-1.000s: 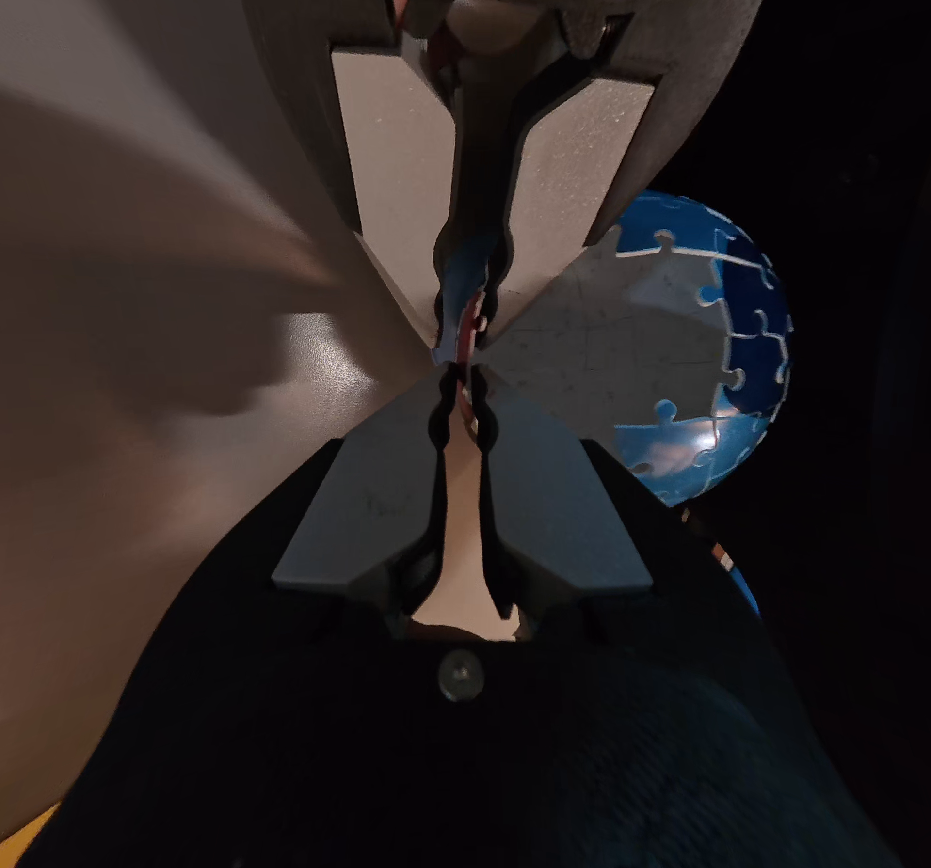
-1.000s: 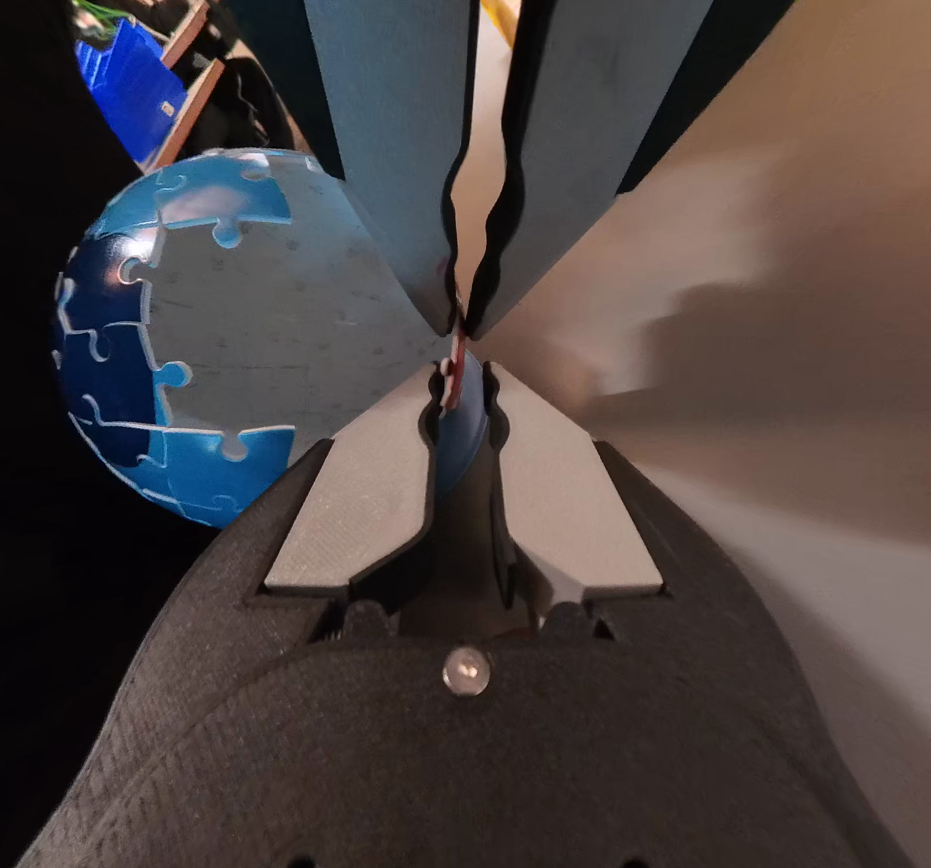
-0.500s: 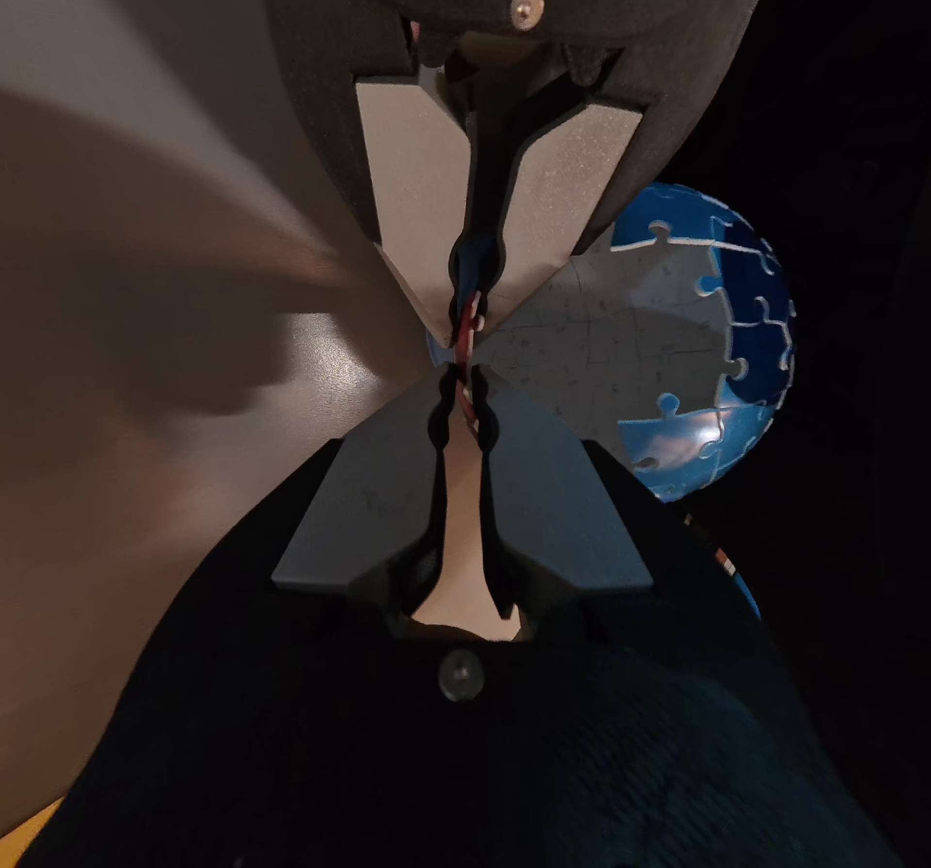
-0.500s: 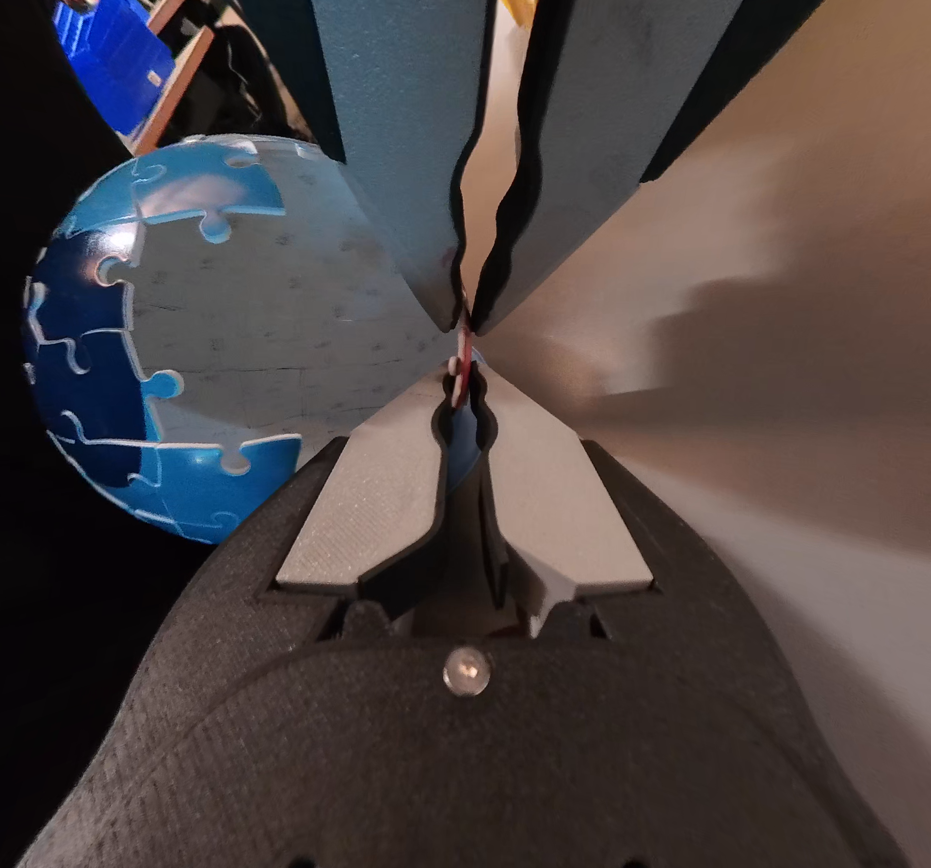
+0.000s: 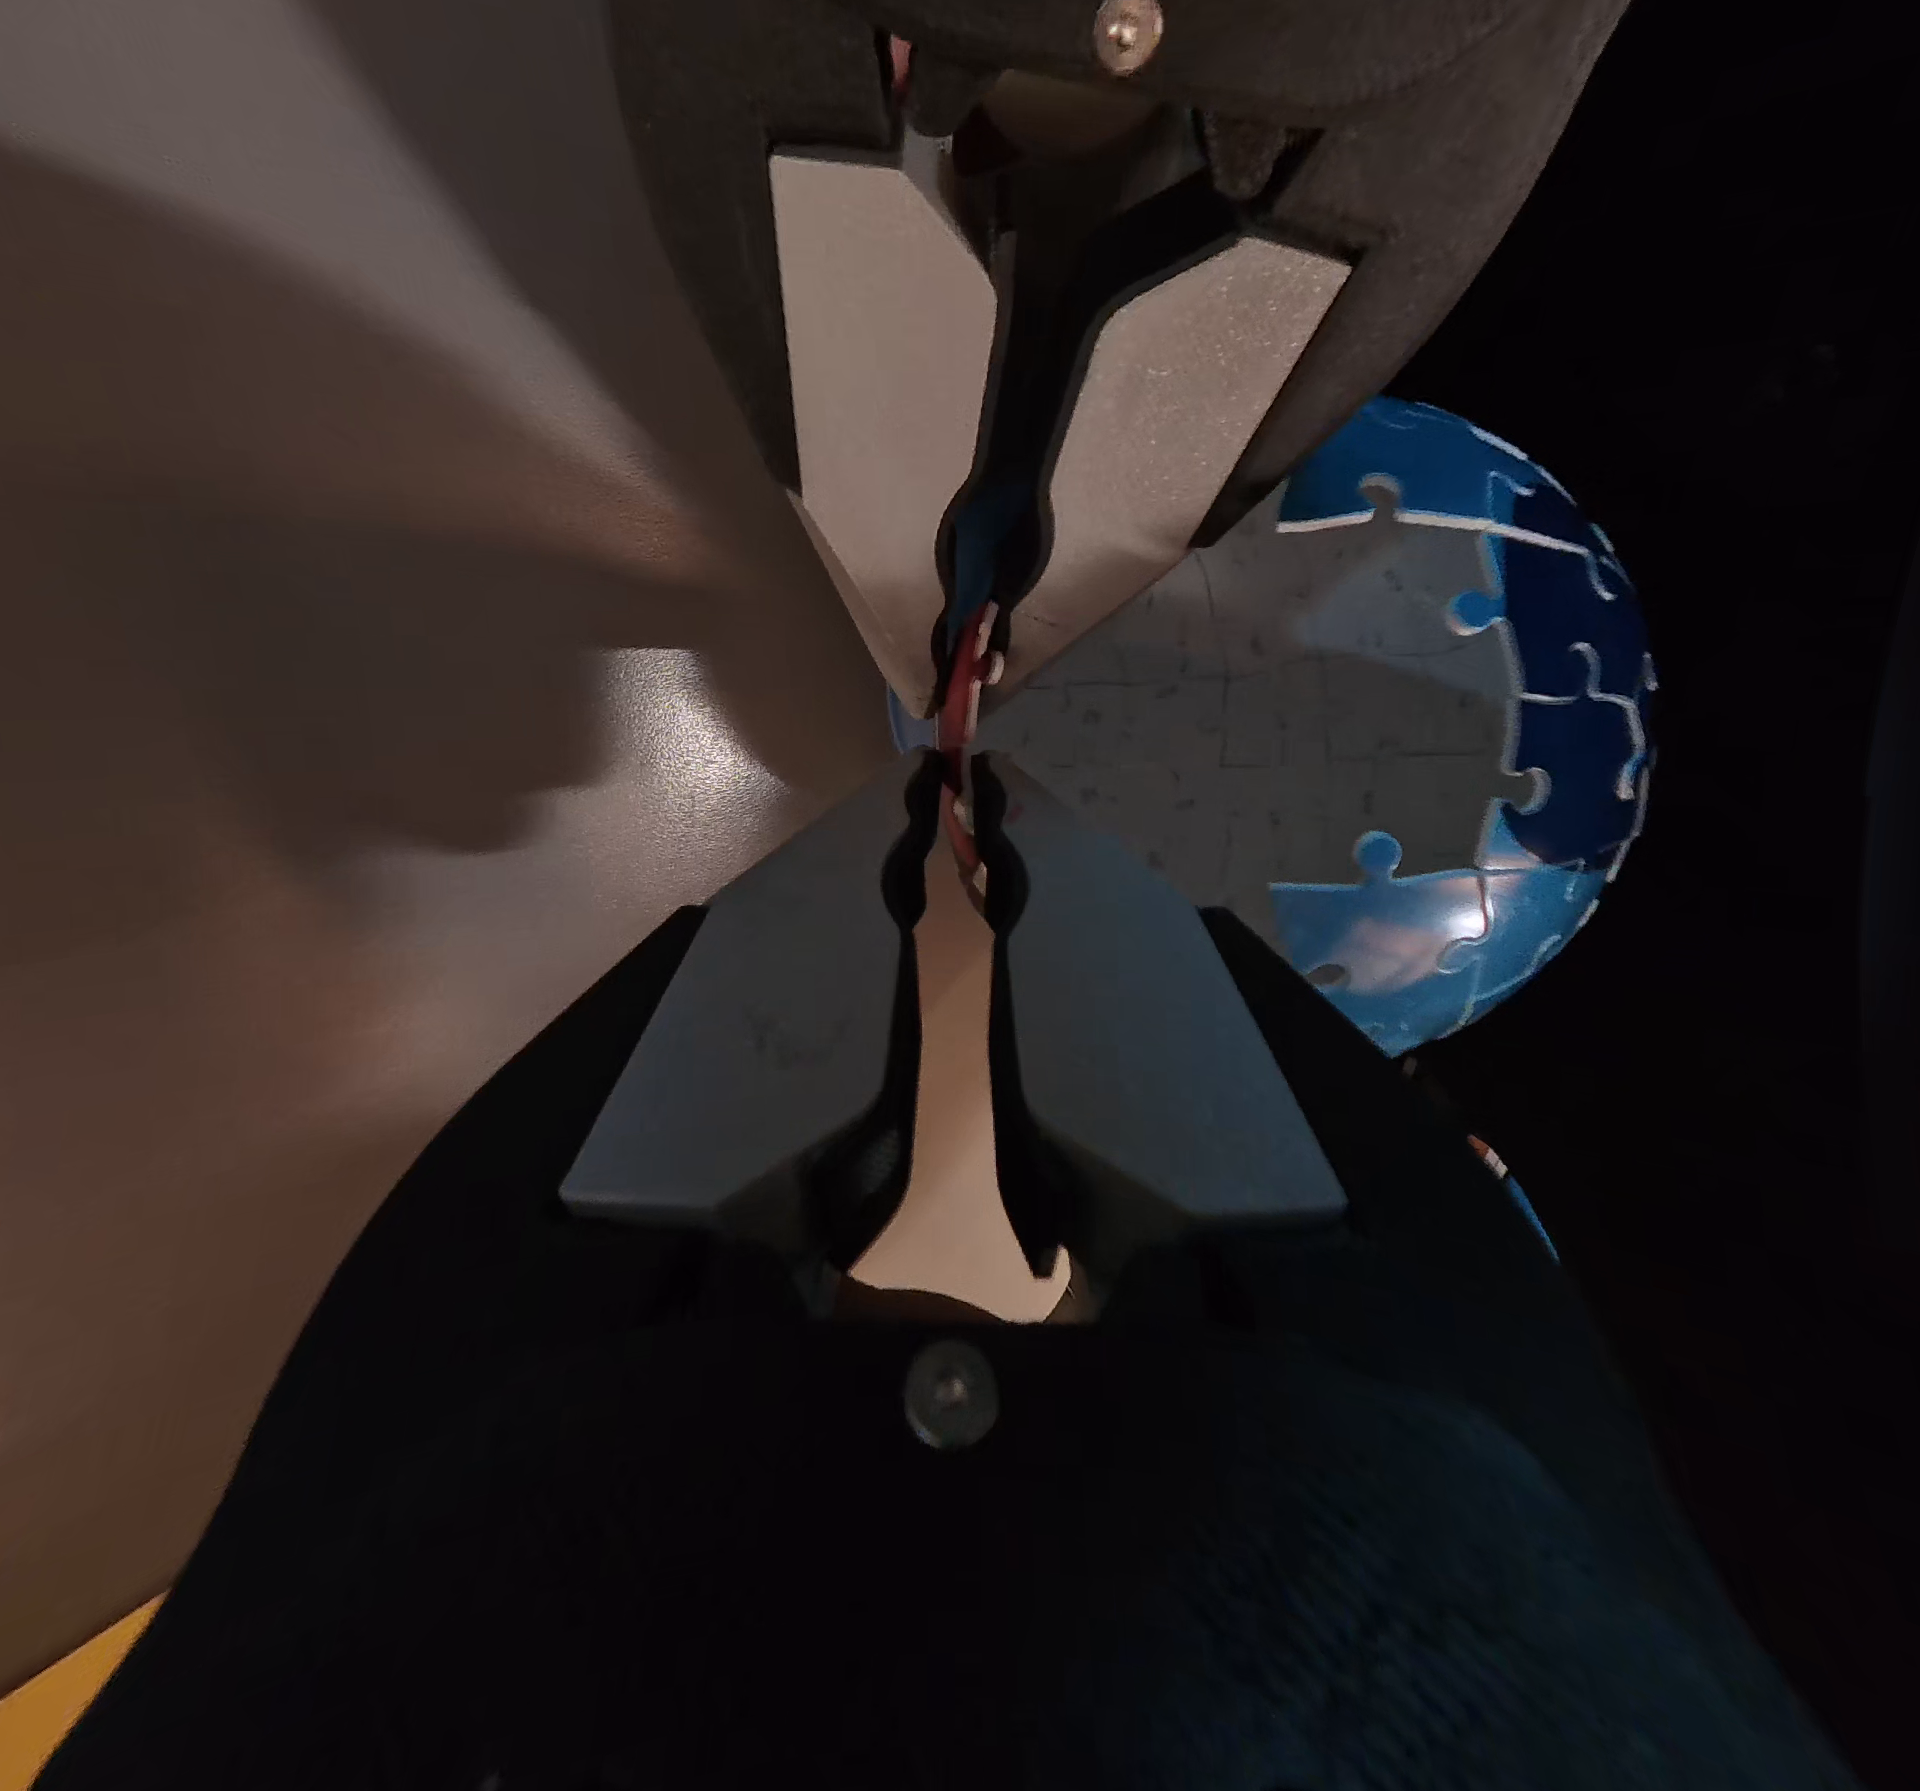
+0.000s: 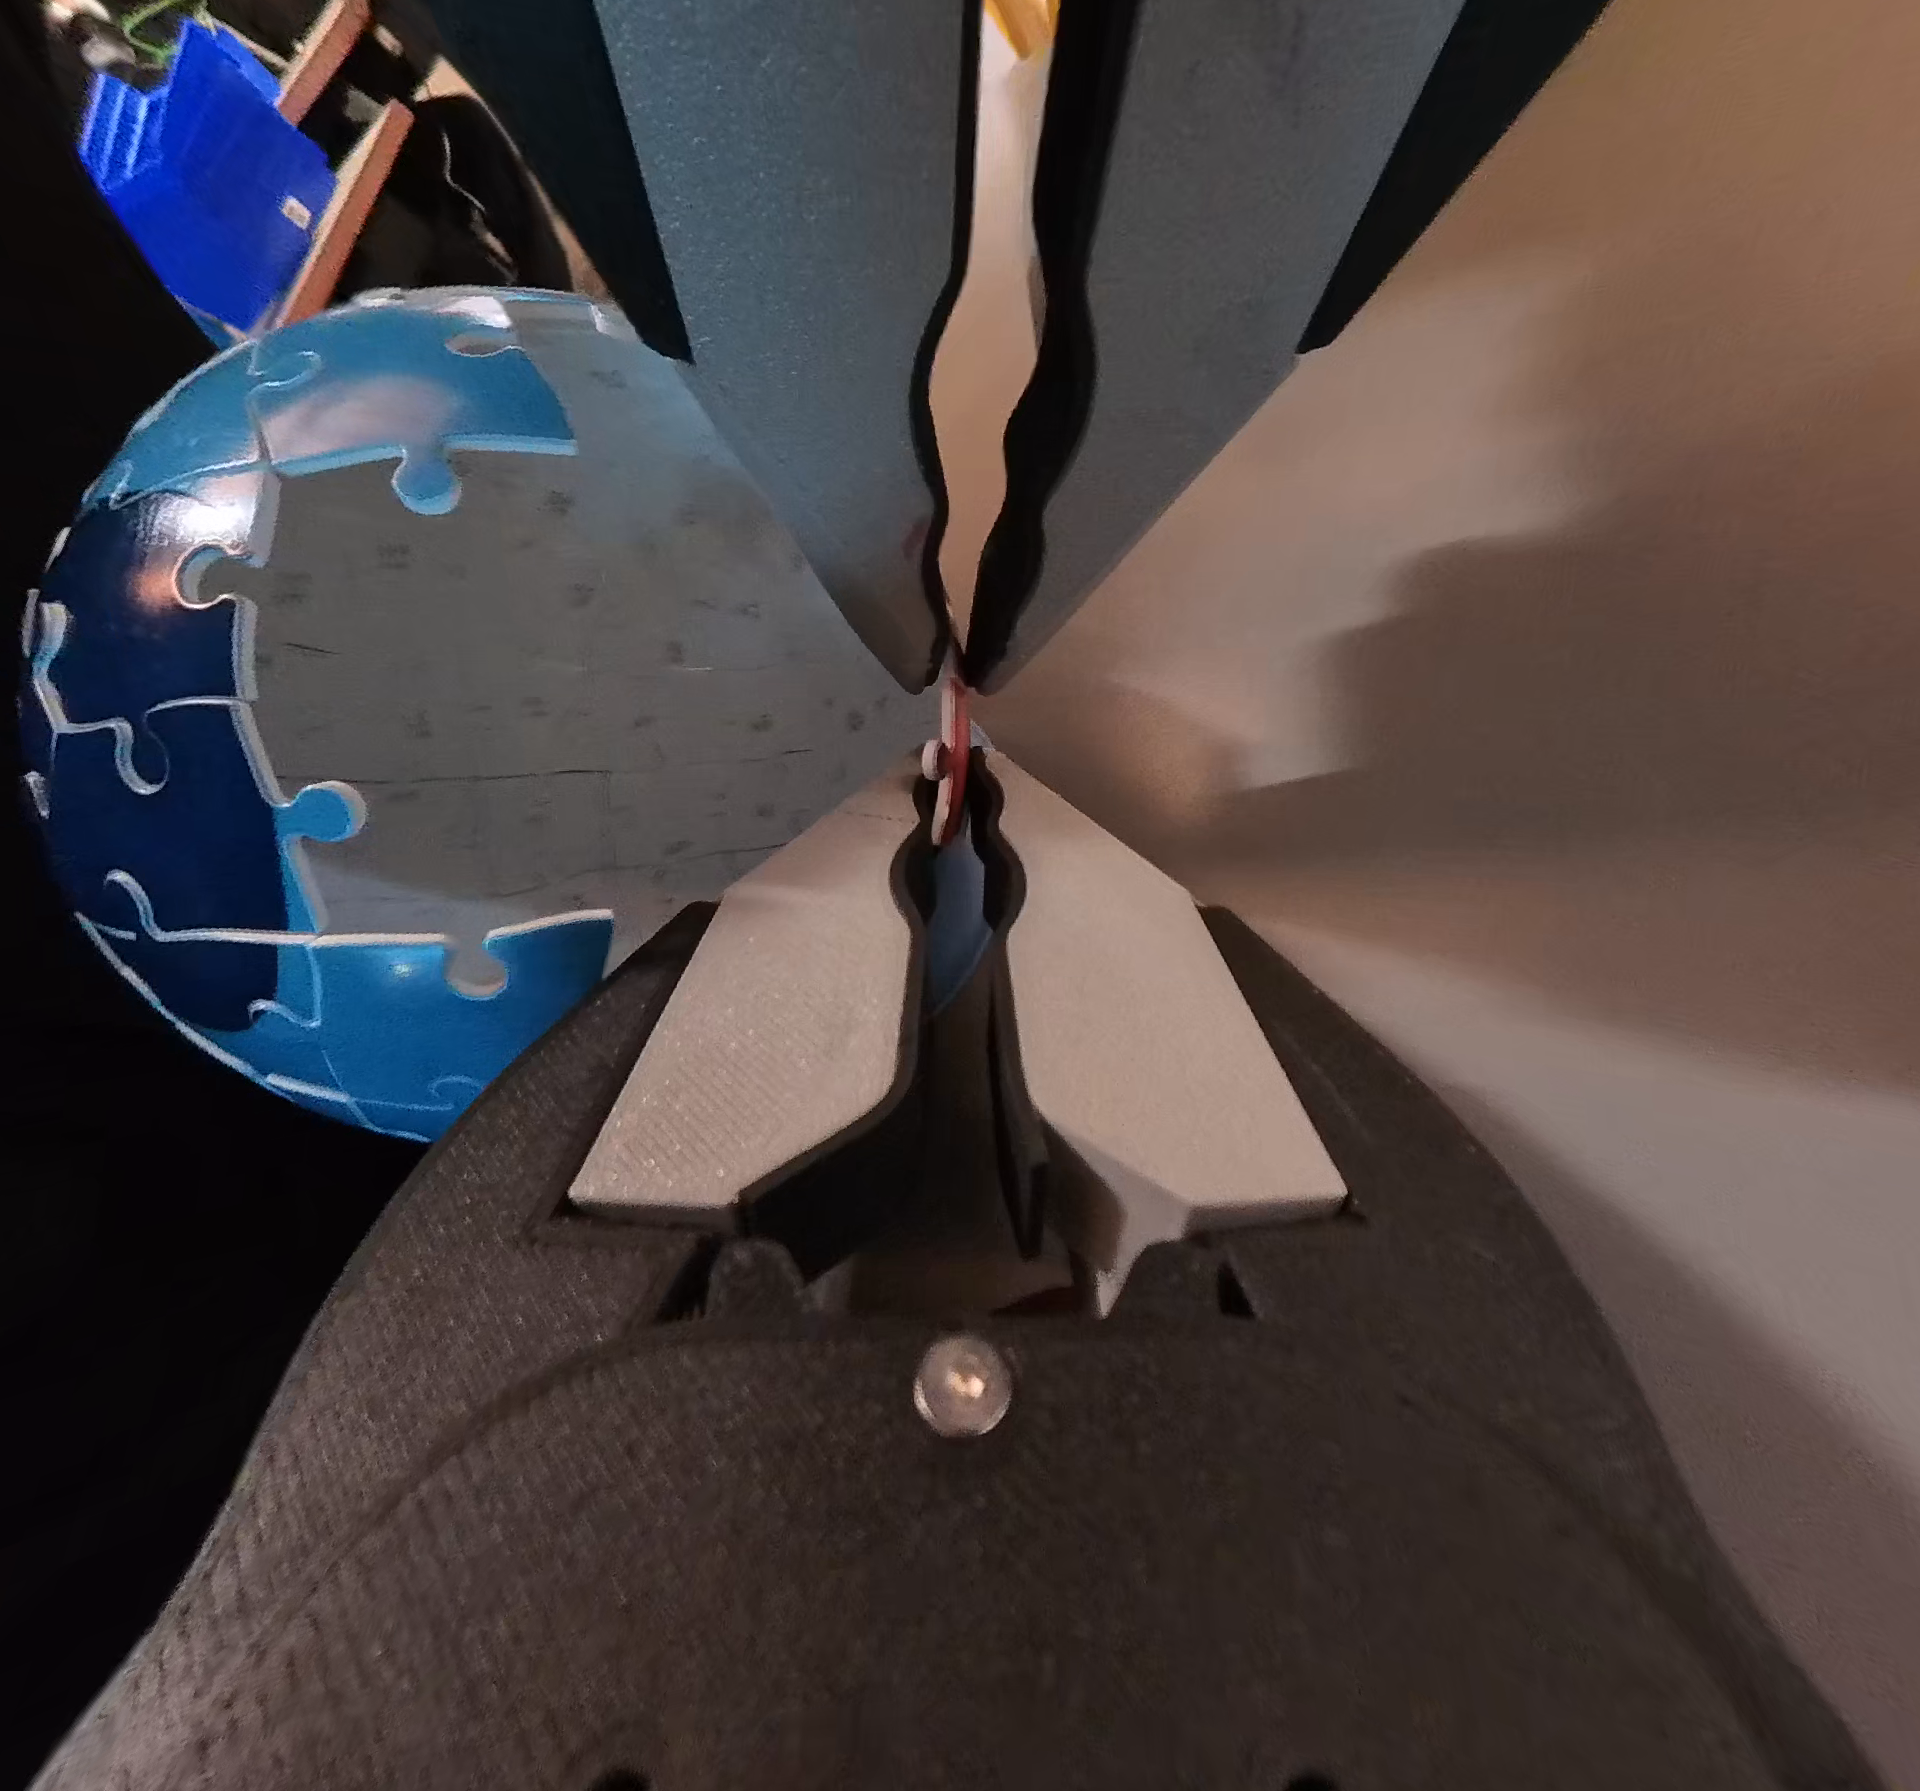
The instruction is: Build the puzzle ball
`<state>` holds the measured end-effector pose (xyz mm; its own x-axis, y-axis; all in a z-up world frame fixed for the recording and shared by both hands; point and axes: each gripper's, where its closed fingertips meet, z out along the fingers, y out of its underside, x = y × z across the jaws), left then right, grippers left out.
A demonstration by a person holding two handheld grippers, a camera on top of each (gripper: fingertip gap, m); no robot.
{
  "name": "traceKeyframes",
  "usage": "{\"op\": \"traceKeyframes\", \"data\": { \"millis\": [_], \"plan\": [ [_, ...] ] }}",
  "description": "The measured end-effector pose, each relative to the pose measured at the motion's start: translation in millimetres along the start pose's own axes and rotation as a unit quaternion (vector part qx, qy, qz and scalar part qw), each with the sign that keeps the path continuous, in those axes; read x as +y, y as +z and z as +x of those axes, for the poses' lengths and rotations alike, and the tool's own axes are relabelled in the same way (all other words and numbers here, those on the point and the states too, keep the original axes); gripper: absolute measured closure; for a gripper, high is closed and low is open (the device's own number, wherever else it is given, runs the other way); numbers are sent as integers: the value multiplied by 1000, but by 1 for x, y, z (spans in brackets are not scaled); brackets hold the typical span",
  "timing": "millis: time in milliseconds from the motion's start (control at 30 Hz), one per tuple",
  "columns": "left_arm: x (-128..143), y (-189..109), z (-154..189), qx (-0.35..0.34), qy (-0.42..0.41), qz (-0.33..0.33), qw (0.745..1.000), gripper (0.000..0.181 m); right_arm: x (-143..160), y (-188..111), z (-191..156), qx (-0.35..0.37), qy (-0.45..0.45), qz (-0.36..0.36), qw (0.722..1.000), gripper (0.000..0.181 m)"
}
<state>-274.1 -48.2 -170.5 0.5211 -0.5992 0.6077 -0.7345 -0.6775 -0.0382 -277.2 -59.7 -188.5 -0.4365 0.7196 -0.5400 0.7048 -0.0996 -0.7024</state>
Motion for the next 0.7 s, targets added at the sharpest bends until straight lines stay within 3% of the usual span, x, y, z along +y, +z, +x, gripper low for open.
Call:
{"op": "traceKeyframes", "data": {
  "millis": [433, 700],
  "plan": [
    [3, 3, 3, 9, 0, -6, 1000, 178, -4, -9, -1, -13, 1, 18, 1000, 164],
    [4, 3, 2, 10, -4, 2, 1000, 178, -22, -44, 5, -21, -2, 100, 995, 154]
  ]
}}
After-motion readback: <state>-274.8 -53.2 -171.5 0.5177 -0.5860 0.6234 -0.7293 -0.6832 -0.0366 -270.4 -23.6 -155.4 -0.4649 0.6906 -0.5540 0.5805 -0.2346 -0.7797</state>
